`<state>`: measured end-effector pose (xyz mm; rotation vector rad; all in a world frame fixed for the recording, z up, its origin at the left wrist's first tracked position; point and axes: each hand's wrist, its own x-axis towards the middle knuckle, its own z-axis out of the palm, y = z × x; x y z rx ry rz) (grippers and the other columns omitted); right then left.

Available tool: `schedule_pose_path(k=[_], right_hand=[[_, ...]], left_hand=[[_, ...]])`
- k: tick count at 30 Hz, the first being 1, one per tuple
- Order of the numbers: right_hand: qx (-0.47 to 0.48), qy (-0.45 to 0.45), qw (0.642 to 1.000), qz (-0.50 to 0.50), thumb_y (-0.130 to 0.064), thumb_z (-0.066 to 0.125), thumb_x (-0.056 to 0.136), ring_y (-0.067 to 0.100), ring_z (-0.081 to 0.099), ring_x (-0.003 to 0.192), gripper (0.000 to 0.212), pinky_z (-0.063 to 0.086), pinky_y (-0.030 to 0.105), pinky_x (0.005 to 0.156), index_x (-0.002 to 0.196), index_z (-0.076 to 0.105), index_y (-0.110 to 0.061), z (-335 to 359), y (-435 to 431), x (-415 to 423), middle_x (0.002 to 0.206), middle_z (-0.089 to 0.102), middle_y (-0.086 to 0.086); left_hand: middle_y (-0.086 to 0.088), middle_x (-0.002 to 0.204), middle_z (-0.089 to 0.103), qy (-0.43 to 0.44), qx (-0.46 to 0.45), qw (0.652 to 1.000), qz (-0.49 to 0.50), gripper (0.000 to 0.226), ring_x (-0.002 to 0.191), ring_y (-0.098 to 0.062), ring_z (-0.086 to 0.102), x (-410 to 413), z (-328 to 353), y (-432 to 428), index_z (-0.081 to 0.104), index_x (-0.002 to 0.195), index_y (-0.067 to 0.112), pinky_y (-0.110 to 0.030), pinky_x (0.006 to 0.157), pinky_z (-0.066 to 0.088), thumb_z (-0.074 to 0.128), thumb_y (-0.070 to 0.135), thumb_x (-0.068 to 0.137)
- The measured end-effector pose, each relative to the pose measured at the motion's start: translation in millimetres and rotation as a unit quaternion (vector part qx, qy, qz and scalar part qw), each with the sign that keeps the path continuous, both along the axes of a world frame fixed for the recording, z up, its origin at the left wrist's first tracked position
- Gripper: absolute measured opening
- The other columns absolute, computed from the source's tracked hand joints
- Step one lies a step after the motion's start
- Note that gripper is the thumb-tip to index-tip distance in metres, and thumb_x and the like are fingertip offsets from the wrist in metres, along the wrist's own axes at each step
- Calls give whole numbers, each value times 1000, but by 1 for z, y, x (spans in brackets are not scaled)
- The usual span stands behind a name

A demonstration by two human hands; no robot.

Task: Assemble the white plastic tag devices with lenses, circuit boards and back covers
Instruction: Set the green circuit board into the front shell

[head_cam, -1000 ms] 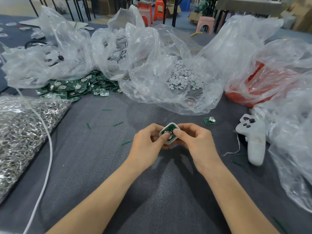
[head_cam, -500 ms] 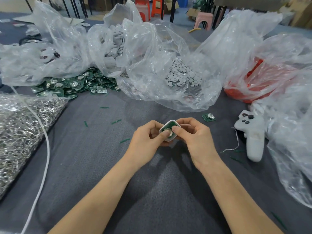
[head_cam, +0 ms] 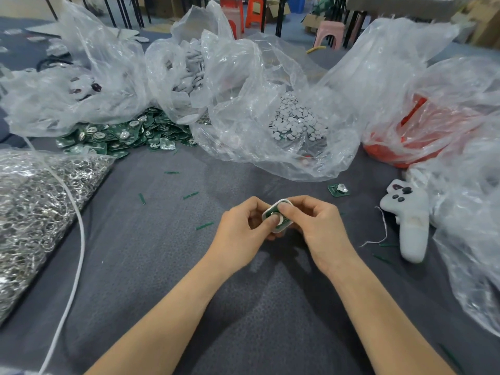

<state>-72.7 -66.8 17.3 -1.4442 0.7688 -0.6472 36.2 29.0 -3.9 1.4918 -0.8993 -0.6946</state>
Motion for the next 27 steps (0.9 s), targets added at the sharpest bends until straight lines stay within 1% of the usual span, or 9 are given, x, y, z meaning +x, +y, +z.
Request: schedule_pose_path(k=[8, 11, 13, 15, 17, 19, 22, 24, 27], right_hand=[[-73, 23, 997, -16, -4, 68, 84, 9, 66, 71, 13, 53, 25, 72, 78, 72, -16, -2, 2, 2, 74, 73, 1], [-71, 20, 997, -11, -7, 69, 84, 8, 68, 75, 11, 53, 19, 70, 82, 73, -18, -4, -1, 0, 78, 74, -1], [-71, 15, 997, -9, -6, 69, 84, 11, 70, 77, 14, 55, 23, 72, 85, 72, -20, -5, -2, -1, 80, 74, 0], [-90, 25, 995, -17, -5, 70, 83, 12, 69, 74, 18, 54, 26, 68, 89, 71, -22, -8, -3, -2, 79, 74, 1], [-137, 59, 988, -26, -8, 71, 82, 5, 68, 68, 20, 49, 21, 64, 87, 70, -27, -11, -2, -1, 75, 73, -6], [-183, 90, 978, -38, -11, 73, 81, -2, 66, 66, 19, 46, 10, 62, 83, 70, -30, -15, -2, 0, 71, 71, -13], [-226, 112, 966, -60, -11, 74, 81, -9, 62, 67, 19, 41, 0, 61, 82, 70, -29, -19, -1, 3, 66, 68, -18], [-240, 117, 961, -67, -10, 72, 82, -8, 62, 71, 18, 40, -1, 64, 87, 70, -27, -21, -1, 5, 74, 69, -17], [-268, 128, 952, -71, -10, 69, 85, -2, 63, 78, 17, 42, 4, 69, 96, 71, -23, -26, -1, 6, 84, 70, -11]], left_hand=[[3, 72, 72, -40, 19, 999, 17, 12, 69, -15, 71, -1, -4, 0, 62, 83, 19, -34, 70, 59, 66, 9, 89], [1, 71, 72, -27, 17, 999, 15, 9, 66, -12, 70, -1, -1, 0, 63, 85, 16, -26, 64, 56, 66, 8, 89], [1, 70, 72, -14, 22, 1000, 17, 6, 61, -8, 67, 0, 2, 0, 64, 86, 14, -19, 60, 51, 66, 9, 89], [-1, 71, 72, 2, 42, 999, 6, 2, 60, -8, 67, 2, 6, 0, 65, 88, 11, -18, 58, 50, 67, 10, 89], [-4, 72, 71, -5, 85, 996, -18, 7, 59, -10, 66, 9, 11, 0, 66, 91, 8, -20, 56, 51, 68, 14, 88], [-3, 68, 70, -58, 131, 990, 4, 11, 54, -8, 62, 28, 19, -2, 68, 85, 13, -20, 54, 48, 70, 24, 87], [5, 69, 64, -199, 115, 961, 156, 11, 62, -9, 59, 81, 40, -17, 63, 77, 21, -14, 60, 40, 65, 25, 88], [-1, 87, 66, -266, 87, 933, 228, 7, 75, -13, 59, 125, 58, -37, 65, 92, 13, -10, 64, 38, 59, 13, 90], [-15, 116, 60, -369, 130, 882, 262, 23, 102, -25, 57, 189, 75, -68, 61, 111, 2, -22, 83, 40, 47, 2, 93]])
